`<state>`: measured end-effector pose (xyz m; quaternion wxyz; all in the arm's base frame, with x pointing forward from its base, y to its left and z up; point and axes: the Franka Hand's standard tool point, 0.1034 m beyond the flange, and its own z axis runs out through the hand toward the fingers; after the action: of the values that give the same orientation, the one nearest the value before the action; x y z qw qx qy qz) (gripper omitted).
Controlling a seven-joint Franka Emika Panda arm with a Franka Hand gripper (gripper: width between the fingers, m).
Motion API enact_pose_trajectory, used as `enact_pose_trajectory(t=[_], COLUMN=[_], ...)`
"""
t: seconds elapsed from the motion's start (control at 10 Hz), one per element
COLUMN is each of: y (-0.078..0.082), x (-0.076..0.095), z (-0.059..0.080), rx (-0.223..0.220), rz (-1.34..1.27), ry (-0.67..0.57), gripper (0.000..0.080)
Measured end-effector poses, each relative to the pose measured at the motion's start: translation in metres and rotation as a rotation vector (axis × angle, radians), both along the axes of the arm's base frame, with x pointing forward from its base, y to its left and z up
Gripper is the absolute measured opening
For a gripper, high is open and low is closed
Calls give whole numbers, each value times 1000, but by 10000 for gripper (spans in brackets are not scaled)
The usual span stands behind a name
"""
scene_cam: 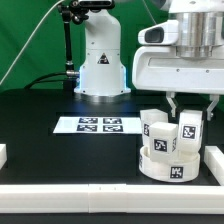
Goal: Assemble stool
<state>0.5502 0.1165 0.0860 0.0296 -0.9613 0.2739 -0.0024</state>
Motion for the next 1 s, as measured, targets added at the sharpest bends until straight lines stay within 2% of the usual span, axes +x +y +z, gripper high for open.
enact_pose_trajectory(t=[0.7,0.8,1.0], y=[5,6,3], x=[-1,-1,0], z=[0,0,-1], rx=[15,25,88], rz=[-375,-471,-721], ry=[23,30,13], gripper=[337,337,337])
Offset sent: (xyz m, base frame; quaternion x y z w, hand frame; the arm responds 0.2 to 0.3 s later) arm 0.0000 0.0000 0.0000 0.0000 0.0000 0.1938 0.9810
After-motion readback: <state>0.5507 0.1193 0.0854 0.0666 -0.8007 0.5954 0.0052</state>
